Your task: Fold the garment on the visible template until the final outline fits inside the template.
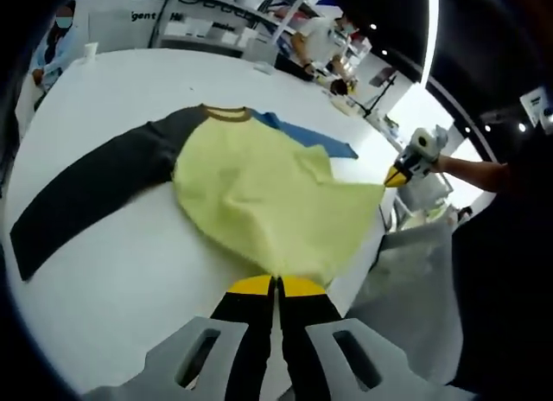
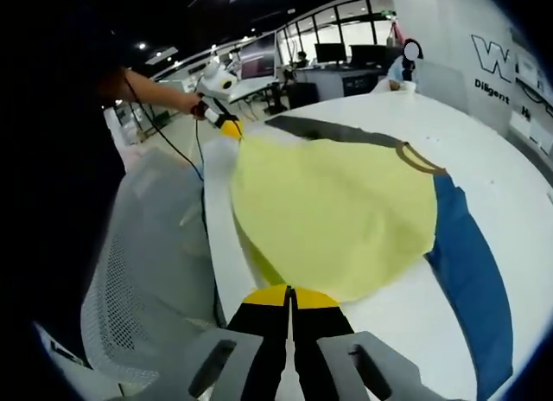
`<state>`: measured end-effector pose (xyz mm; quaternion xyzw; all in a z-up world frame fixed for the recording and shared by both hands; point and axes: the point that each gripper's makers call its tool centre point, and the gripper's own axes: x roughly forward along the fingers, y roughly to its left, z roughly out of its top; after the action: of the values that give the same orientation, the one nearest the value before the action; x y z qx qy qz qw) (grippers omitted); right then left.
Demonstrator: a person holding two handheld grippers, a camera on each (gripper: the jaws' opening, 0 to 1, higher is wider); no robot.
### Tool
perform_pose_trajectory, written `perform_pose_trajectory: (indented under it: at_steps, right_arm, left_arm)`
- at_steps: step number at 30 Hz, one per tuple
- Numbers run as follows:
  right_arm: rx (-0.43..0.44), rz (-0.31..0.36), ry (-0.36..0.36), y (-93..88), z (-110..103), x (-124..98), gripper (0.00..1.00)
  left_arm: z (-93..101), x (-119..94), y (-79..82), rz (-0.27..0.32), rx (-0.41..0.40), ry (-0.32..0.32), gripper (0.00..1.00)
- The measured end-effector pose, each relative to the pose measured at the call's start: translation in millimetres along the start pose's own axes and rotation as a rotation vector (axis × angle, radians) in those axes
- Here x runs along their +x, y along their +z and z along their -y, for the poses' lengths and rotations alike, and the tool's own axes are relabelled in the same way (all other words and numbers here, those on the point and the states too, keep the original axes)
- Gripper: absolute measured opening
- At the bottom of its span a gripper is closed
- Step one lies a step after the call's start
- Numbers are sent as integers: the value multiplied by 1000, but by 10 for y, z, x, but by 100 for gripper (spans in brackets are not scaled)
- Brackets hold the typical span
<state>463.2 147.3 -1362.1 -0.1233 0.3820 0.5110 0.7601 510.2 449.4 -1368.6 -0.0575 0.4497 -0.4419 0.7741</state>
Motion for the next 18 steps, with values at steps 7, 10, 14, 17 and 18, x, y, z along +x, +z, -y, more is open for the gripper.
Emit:
perform_pose_trajectory:
  at_steps: [7, 10, 14, 17, 18]
  right_arm:
    - [-4, -48, 21, -209, -115, 17, 0]
    - [5, -62, 36, -282, -186, 34, 0]
    - [-15, -109, 45, -440, -248, 78, 0]
    - [-15, -118, 44, -489, -264, 105, 0]
    - [-9, -123, 47, -503, -271, 117, 0]
  left_arm:
    - [16, 77, -190, -52, 3, -6, 1]
    - [10, 83, -233, -65, -4, -8, 1]
    - [6, 59, -308, -94, -26, -18, 1]
    - [-12, 43, -327, -97, -50, -20, 1]
    - [-13, 43, -336, -100, -53, -18, 1]
